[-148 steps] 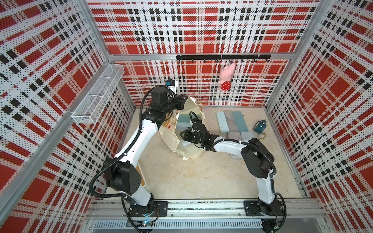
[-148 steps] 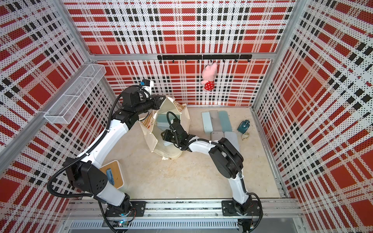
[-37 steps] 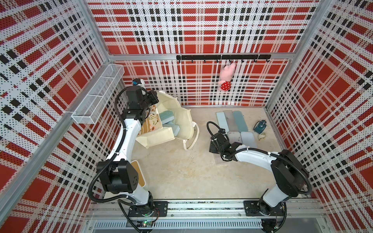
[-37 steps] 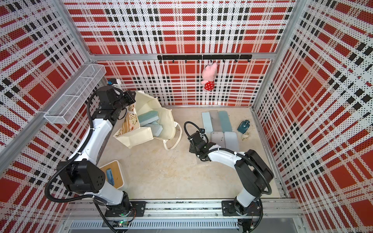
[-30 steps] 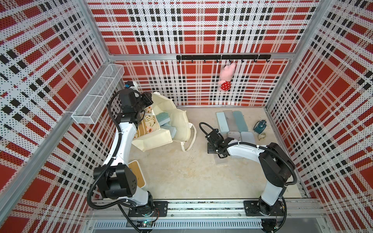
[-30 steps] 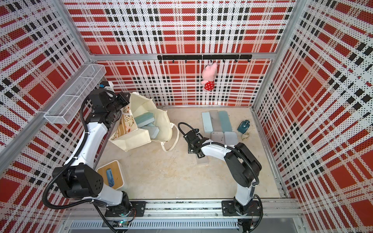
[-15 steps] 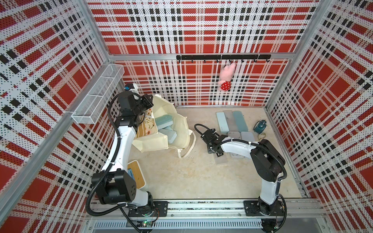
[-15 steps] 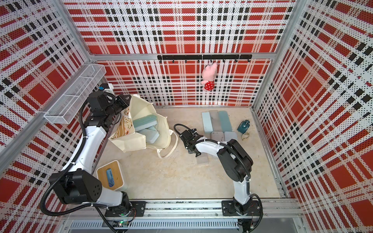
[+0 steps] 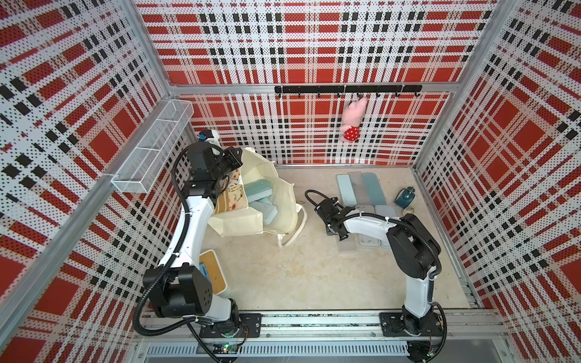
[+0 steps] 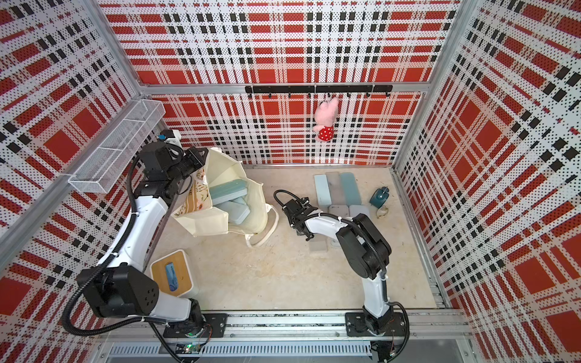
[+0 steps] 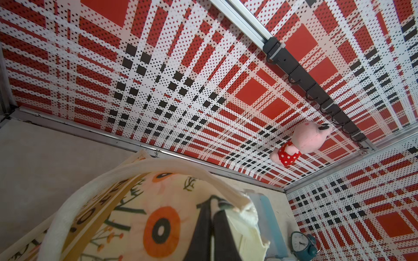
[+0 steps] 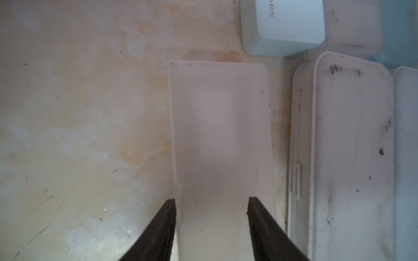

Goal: Take out the pencil case from the canvas bag
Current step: Place the pencil case at the center of the board.

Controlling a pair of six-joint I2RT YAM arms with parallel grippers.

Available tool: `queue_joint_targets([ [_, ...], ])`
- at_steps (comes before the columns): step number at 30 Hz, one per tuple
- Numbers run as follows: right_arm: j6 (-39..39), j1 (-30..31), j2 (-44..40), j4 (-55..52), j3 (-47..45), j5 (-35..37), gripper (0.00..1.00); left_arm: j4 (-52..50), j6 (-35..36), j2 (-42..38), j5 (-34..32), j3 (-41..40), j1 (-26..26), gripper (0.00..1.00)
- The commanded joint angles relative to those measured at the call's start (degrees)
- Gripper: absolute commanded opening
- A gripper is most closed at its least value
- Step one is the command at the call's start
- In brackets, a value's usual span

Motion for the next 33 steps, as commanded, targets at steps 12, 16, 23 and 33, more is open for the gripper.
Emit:
queue_joint_targets([
  [12, -0.72, -3.16, 3.43, -3.29, -0.21, 0.75, 0.53, 6.04, 0.41, -3.19, 0.42, 1.99, -0.87, 0.00],
  [16, -1.15, -3.57, 3.55, -3.21, -0.34, 1.44, 0.53, 6.00, 0.42, -3.32, 0.42, 1.70, -1.07, 0.00],
  [23, -1.43, -4.53, 3.20, -3.12, -0.61, 1.72, 0.53, 5.92, 0.50, -2.93, 0.37, 2.19, -1.90, 0.00],
  [33, -2.78, -4.66, -1.73, -0.50, -0.42, -1.22, 0.60, 5.57, 0.97, -1.94, 0.20, 3.38, -3.81, 0.00],
])
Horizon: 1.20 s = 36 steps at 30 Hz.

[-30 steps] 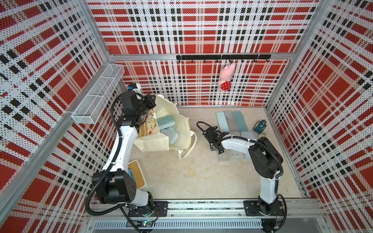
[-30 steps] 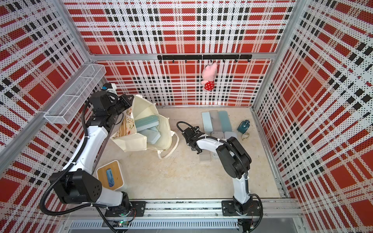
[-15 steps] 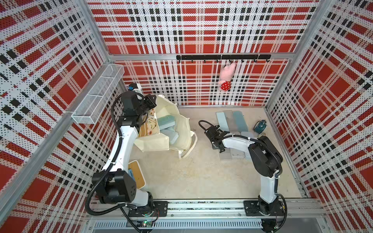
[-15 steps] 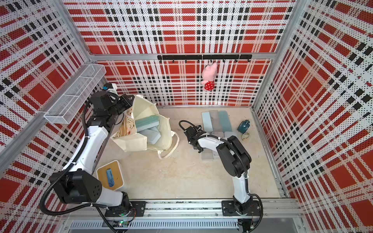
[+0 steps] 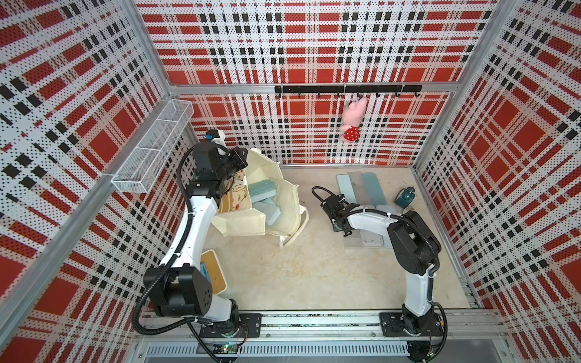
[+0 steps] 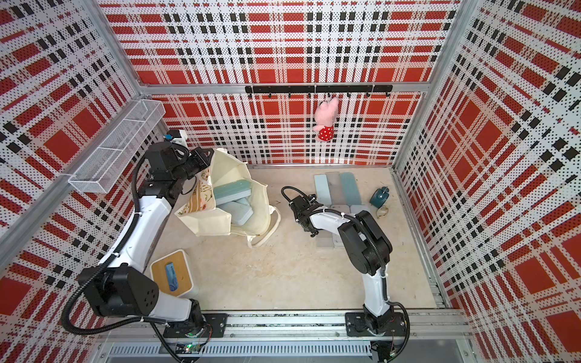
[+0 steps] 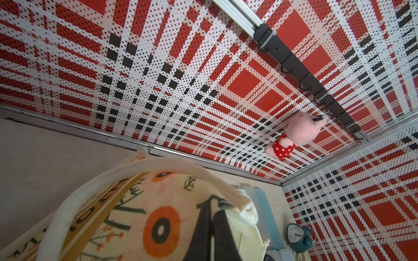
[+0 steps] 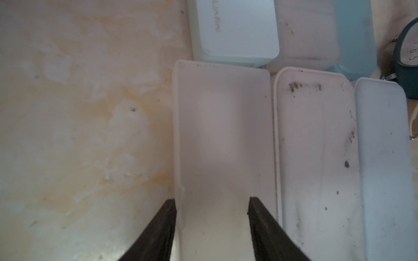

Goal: Take out the pencil case from the canvas bag
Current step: Place the pencil case at the center of the board.

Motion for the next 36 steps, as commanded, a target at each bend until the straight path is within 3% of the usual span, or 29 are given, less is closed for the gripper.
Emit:
queue_joint_targets([
  [1, -0.66, -0.72, -4.55, 0.93, -1.42, -4.25, 0.64, 5.78, 0.93, -1.63, 0.84, 3.76, -1.28, 0.00],
  [5, -0.94, -0.66, -17.06, 11.54, -7.69, -7.60, 0.76, 5.82, 2.48, -0.22, 2.13, 5.34, -2.94, 0.00],
  [8, -2.32, -0.70, -25.13, 18.11, -12.35, -10.20, 0.77, 6.56, 3.96, 0.90, 3.52, 6.42, -4.77, 0.00],
  [15, -4.92, 0.03, -39.27, 34.06, -22.19, -23.75, 0.71, 8.09, 7.06, 3.33, 6.44, 7.37, -8.53, 0.00],
  [21, -8.25, 7.71, -46.76, 42.49, -26.20, -23.19, 0.59, 8.30, 9.65, 4.01, 7.04, 6.61, -11.35, 0.00],
  [27, -11.62, 16.66, -44.46, 40.99, -23.01, -23.34, 0.55, 8.34, 12.19, 4.28, 7.77, 6.14, -13.04, 0.00],
  [32, -13.79, 21.40, -34.62, 34.78, -17.11, -21.50, 0.53, 8.53, 12.55, 4.19, 7.98, 6.20, -14.41, 0.00],
  [36, -10.79, 21.80, -26.79, 32.62, -13.29, -19.36, 0.48, 8.39, 12.63, 3.45, 7.56, 5.94, -14.75, 0.00],
])
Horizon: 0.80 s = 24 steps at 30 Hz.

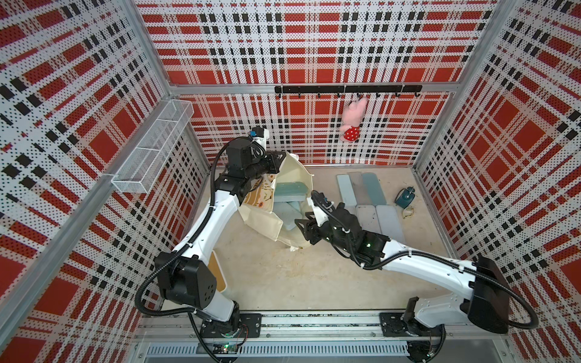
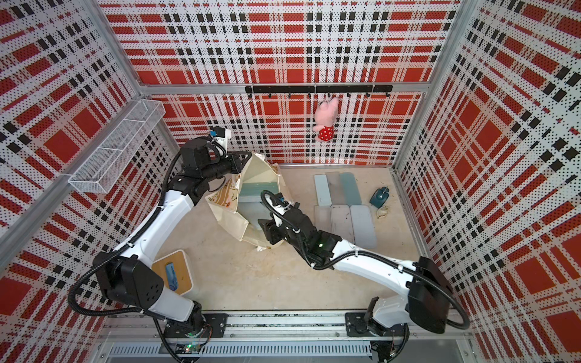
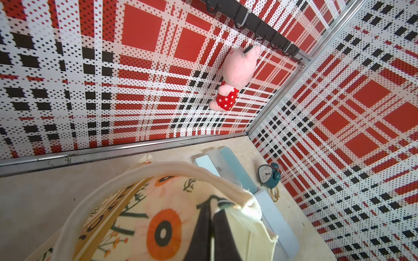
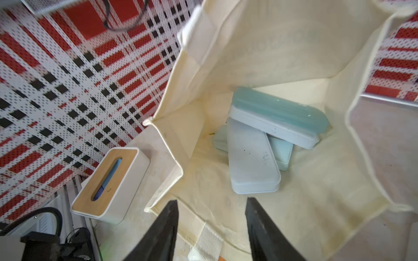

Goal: Take out the pencil case from the canvas bag
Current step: Place the pencil case at the center of the board, then pick up the pencil case from the canvas bag.

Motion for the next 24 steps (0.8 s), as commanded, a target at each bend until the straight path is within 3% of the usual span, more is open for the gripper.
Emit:
queue_joint_targets([
  [1, 1.48, 0.18, 5.54, -4.49, 2.92, 3.85, 0.48, 7.78, 0.95, -1.48, 1.25, 2.01, -0.45, 0.00],
  [6, 8.05, 0.09, 13.74, -10.01, 9.05, 8.88, 0.45, 7.66, 0.88, -3.06, 0.29, 1.02, -2.37, 0.00],
  [11, 17.08, -1.12, 18.78, -12.24, 12.64, 8.92, 0.48, 7.82, 0.53, -4.25, -0.71, -0.28, -3.06, 0.00],
  [24, 40.78, -5.07, 25.85, -18.14, 18.91, 4.94, 0.71, 9.44, -1.46, -8.10, -7.61, -4.01, -5.16, 0.00],
])
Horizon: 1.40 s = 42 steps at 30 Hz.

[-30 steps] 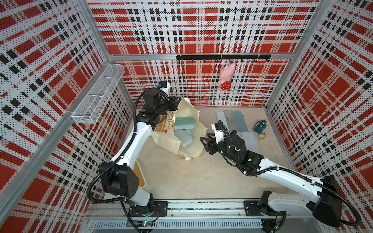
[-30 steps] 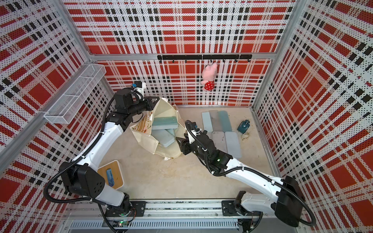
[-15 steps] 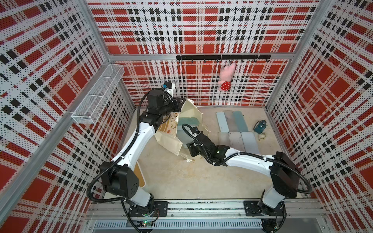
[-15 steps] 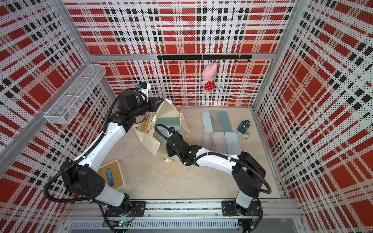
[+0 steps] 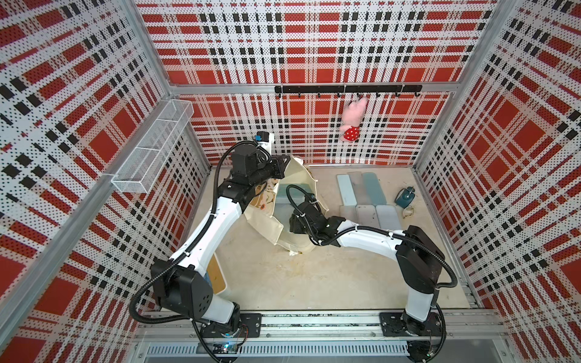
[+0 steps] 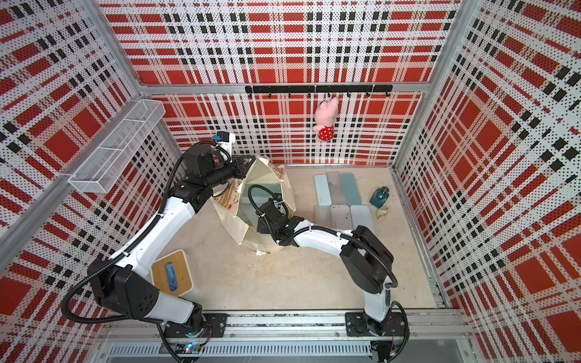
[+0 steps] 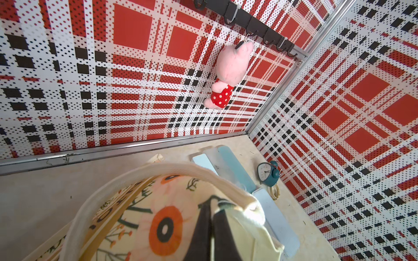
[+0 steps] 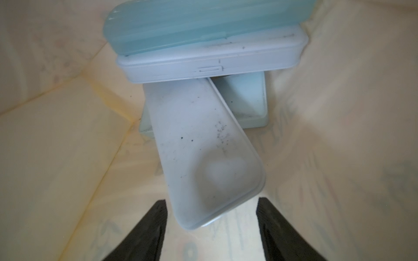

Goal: Take out the pencil case from the canvas bag
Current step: Pick up the pencil case from the canvas bag.

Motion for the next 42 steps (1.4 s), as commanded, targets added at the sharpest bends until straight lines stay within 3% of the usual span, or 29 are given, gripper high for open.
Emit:
queue_joint_targets([
  [1, 9.95, -1.19, 1.68, -2.35, 1.45, -1.90, 0.72, 8.20, -0.69, -4.20, -2.39, 0.26, -1.32, 0.00],
  [8, 16.94, -2.74, 2.06, -5.38, 1.24, -2.34, 0.78, 8.46, -0.73, -4.55, -5.80, -0.58, -3.02, 0.00],
  [29, 25.30, -7.61, 3.13, 12.12, -5.63, -15.00, 0.82, 10.10, -5.45, -7.01, -7.45, -1.12, -5.35, 0.00],
  [42, 26.60, -8.08, -1.23, 25.73, -13.14, -14.79, 0.58, 9.88, -5.13, -6.99, -8.03, -1.43, -5.27, 0.00],
])
